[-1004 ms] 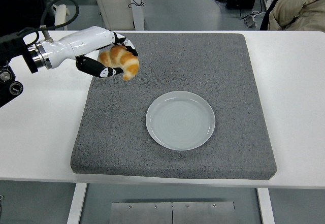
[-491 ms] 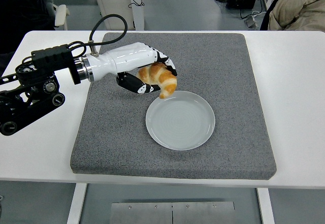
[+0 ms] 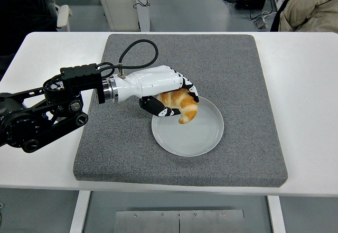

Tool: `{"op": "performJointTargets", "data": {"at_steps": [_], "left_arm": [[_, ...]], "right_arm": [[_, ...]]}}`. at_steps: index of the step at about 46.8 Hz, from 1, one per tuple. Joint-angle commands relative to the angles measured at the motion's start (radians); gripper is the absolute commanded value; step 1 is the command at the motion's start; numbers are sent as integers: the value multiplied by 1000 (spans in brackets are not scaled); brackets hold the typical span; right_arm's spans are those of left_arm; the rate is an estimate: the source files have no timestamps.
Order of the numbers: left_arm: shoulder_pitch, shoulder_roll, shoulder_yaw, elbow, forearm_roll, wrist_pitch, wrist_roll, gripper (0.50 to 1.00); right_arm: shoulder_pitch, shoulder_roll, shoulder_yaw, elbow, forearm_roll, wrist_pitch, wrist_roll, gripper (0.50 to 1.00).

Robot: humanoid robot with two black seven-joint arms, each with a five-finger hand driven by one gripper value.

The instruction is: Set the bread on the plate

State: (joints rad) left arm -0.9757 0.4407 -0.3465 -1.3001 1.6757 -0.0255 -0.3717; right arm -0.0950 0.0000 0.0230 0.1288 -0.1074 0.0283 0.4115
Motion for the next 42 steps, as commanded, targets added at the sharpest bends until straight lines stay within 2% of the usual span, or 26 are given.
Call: {"op": "performJointTargets", "data": {"at_steps": [1,10,33,42], "left_arm": [[8,-13,14,13,5,2,2,545],[12,-45,60,53,24,22,2,546],[34,-94,66,91,25,42,8,549],[35,-112,66,120,27,42,31,554]], "right_arm": [[0,0,0,0,0,-1,0,1000],[0,0,0,0,0,-1,0,1000],[0,0,0,0,0,1,0,1000],[0,0,0,0,0,1,0,1000]]}}
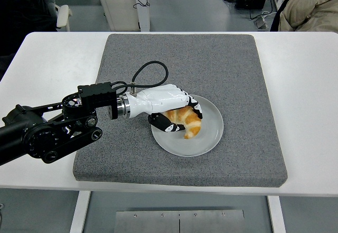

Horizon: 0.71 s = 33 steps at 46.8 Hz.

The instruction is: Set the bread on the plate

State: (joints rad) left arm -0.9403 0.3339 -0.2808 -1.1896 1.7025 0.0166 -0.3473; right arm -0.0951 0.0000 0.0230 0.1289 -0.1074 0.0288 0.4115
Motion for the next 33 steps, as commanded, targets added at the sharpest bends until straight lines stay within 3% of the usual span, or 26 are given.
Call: {"op": "performJointTargets", "data": {"at_steps": [1,27,33], "left_arm": [[0,-7,0,10,0,-1,8,554],[17,-32,28,30,12,2,30,563],[17,-32,28,30,14,3,33,592]], "right_arm": [[0,0,0,0,0,-1,1,1000],[0,0,0,0,0,-1,0,1000],[0,0,0,0,0,-1,1,1000]]}}
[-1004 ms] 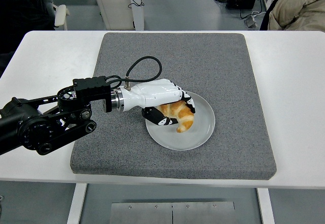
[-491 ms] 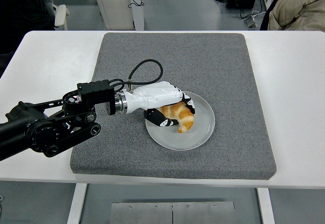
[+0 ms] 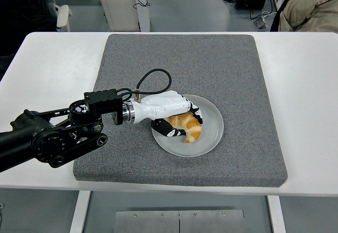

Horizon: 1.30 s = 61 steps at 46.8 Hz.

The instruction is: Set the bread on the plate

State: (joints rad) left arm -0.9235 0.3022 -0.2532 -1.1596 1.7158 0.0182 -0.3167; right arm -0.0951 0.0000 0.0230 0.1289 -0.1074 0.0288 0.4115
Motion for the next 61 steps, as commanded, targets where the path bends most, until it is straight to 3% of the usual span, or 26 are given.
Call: {"op": "performJointTargets", "data": {"at_steps": [1,4,10,16,30,38,61], "left_arm": [[0,0,0,0,1,2,2,602],[2,0,0,0,-1,2,2,661],[2,5,2,-3,-5,0,-10,863],[2,12,2,-17,-7,-7,-12,948],[3,44,-1,-61,-57,-15,-15,968],[0,71,-17,-72,-176,-14,-59,969],[78,120,-279,-71,-401,-6,-79,969]], "right_arm": [[0,0,0,0,0,0,1,1000],[0,0,0,0,0,0,1,1000],[0,0,0,0,0,0,1,1000],[0,0,0,0,0,0,0,1000],[0,0,0,0,0,0,0,1000],[0,0,0,0,0,-1,0,1000],[0,0,0,0,0,-1,0,1000]]}}
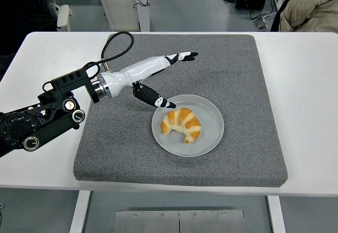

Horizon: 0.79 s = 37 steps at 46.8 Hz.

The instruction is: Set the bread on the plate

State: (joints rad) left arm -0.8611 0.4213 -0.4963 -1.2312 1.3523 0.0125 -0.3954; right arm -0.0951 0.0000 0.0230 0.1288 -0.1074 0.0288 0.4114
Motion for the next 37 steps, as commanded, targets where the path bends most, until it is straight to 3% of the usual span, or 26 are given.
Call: {"op": "performJointTargets", "data": {"at_steps": [1,6,13,20,37], "left_arm": [[19,1,-44,1,-51,0,0,969],[28,1,-65,3,-133,24,-2,969],[37,-2,-64,9,-238,110,-2,969],[37,-7,-61,33,-366,146,0,968],[13,-45,-68,214,-648,164,-7,969]], "right_arm": [[0,0,0,0,0,0,0,1000],[0,0,0,0,0,0,0,1000],[0,0,0,0,0,-1,1,1000],[0,0,0,0,0,0,0,1000],[0,0,0,0,0,0,0,1000]]}}
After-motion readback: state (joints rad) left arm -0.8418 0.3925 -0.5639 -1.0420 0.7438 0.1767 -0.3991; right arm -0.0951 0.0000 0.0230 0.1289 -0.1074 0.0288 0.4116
